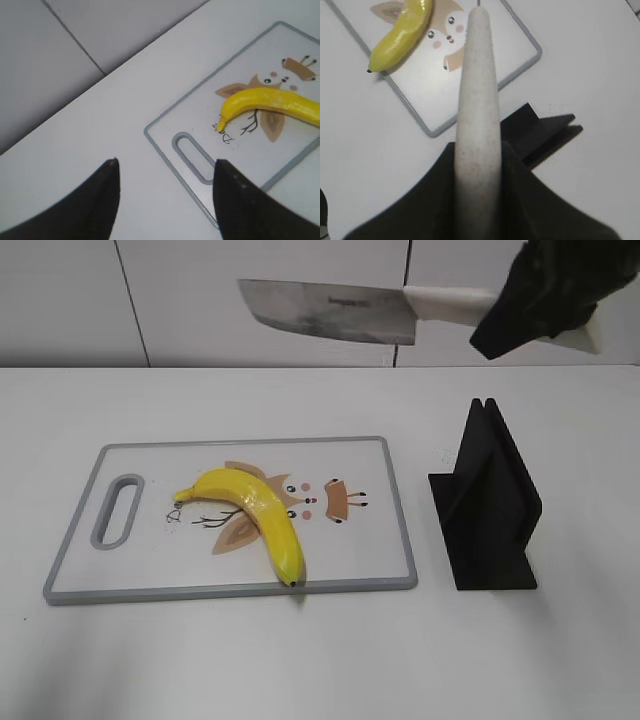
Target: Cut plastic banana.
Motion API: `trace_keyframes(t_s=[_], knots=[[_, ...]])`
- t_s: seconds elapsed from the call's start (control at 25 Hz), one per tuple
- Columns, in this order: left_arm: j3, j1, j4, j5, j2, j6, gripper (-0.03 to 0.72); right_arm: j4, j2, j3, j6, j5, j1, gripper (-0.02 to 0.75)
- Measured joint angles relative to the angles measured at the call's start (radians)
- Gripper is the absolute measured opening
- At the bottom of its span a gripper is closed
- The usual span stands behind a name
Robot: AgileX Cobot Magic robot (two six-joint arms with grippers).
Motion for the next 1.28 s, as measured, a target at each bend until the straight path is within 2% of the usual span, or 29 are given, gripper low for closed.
trace_keyframes(t_s=[0.24, 0.56, 0.76, 1.04, 1.12, 1.16, 1.28], knots=[[-0.212, -0.011, -0.095, 0.152, 0.253, 0.264, 0.552, 0.129, 0.097, -0.045, -0.271, 0.000, 0.000, 0.169], [-0.311, -0.155, -0.122, 0.167, 0.475, 0.529, 0.552, 0.210, 0.228, -0.101, -0.479, 0.002, 0.000, 0.169], [-0.321, -0.219, -0.124, 0.135, 0.583, 0.586, 0.552, 0.243, 0.278, -0.103, -0.575, 0.019, 0.000, 0.169], [-0.321, -0.224, -0.123, 0.099, 0.696, 0.595, 0.540, 0.302, 0.288, -0.104, -0.657, 0.014, 0.000, 0.169], [-0.321, -0.224, -0.120, 0.077, 0.713, 0.595, 0.494, 0.317, 0.289, -0.104, -0.661, 0.011, 0.000, 0.169], [-0.321, -0.224, -0.120, 0.062, 0.717, 0.595, 0.446, 0.320, 0.290, -0.104, -0.663, 0.010, 0.000, 0.169], [-0.321, -0.224, -0.119, 0.035, 0.720, 0.595, 0.218, 0.329, 0.302, -0.105, -0.663, -0.012, 0.000, 0.169]])
